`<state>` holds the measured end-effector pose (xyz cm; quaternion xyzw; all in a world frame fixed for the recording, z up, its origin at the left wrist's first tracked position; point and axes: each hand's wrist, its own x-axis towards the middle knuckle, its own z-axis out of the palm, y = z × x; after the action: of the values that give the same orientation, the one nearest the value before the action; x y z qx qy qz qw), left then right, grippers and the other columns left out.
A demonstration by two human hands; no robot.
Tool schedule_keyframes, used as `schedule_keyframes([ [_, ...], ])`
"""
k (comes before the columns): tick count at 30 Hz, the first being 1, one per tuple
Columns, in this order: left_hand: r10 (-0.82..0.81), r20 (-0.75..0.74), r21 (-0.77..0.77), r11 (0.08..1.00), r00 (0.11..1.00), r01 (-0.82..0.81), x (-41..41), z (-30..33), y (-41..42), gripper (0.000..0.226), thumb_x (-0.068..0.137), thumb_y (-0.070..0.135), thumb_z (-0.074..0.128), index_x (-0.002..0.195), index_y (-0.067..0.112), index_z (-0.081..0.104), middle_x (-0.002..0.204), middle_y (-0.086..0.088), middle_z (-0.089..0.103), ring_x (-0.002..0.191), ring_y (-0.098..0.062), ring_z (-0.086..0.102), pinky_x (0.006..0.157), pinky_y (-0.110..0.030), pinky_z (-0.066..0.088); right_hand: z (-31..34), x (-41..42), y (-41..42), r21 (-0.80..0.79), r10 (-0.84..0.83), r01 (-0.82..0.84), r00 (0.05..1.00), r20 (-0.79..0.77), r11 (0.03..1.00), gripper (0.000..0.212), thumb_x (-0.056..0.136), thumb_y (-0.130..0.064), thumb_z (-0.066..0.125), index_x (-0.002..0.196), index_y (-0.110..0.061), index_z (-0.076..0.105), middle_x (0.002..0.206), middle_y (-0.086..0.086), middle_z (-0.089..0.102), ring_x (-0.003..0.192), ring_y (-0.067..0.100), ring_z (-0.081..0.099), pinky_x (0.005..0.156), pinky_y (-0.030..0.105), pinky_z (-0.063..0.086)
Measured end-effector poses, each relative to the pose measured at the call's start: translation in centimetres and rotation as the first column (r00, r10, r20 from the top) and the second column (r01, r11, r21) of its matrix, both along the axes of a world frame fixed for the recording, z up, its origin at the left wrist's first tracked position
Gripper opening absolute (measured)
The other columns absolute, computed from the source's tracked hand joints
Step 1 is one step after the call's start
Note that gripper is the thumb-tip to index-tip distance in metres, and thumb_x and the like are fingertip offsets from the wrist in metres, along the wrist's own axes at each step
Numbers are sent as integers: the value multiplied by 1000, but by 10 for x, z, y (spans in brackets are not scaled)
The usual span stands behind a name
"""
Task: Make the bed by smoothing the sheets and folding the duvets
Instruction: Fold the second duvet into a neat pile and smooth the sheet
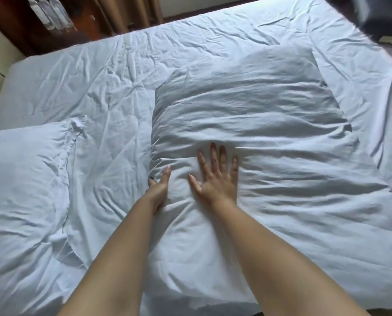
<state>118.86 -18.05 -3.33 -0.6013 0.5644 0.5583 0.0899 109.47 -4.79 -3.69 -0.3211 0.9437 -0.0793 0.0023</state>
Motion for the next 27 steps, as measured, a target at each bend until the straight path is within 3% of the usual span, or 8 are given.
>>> schedule_keyframes([
  [8,74,16,-26,997,997,-73,-12,-43,-24,118,70,78,56,152,15,-2,153,-14,28,136,-34,34,115,-42,27,-30,2,-10,-12,-46,46,997,-64,999,70,83,-62,33,143,-27,43,154,8,31,143,29,26,116,50,3],
  [11,97,49,-40,995,994,-96,-8,-43,-19,113,65,80,59,145,5,31,143,-16,45,127,-33,47,108,-37,36,-37,6,-8,-35,-36,33,996,-79,999,69,84,-60,34,145,-26,40,156,9,28,144,29,20,117,49,2],
  [14,132,77,-103,987,988,-124,-6,-27,-6,101,61,82,60,123,2,55,117,-16,63,105,-33,60,92,-36,48,-37,6,-3,-33,-34,32,998,-54,999,69,86,-58,35,146,-24,38,157,11,25,145,30,16,117,49,3],
  [17,166,28,-98,982,986,-163,-5,-3,3,82,67,72,66,107,0,59,81,-11,63,68,-25,61,59,-30,49,-24,7,5,1,-49,49,998,-31,999,69,86,-58,34,146,-23,39,156,13,25,144,32,20,116,49,5],
  [18,168,15,-80,983,986,-167,-4,5,5,80,69,69,68,109,1,58,81,-10,62,65,-24,59,53,-29,46,-20,7,8,8,-61,62,998,-28,998,69,86,-58,33,145,-22,40,155,13,27,144,33,23,116,50,6],
  [22,196,-57,-14,980,979,-198,8,29,9,83,70,61,74,125,3,54,122,-11,60,90,-27,61,64,-30,45,-5,16,8,51,-114,115,993,-11,992,72,86,-57,26,147,-21,37,156,15,26,144,33,25,114,50,4],
  [25,283,-110,-4,959,953,-285,26,40,8,81,69,53,79,128,4,53,127,-10,58,112,-30,59,71,-30,49,5,30,3,126,-76,70,996,42,990,82,81,-60,5,153,-24,14,160,14,3,148,30,2,112,49,-10],
  [27,307,-136,15,951,942,-308,40,47,6,81,69,48,81,130,4,52,128,-10,57,113,-31,58,65,-31,50,12,40,-2,156,-51,38,995,82,987,87,75,-63,-4,154,-27,2,160,13,-8,148,29,-8,111,49,-15],
])
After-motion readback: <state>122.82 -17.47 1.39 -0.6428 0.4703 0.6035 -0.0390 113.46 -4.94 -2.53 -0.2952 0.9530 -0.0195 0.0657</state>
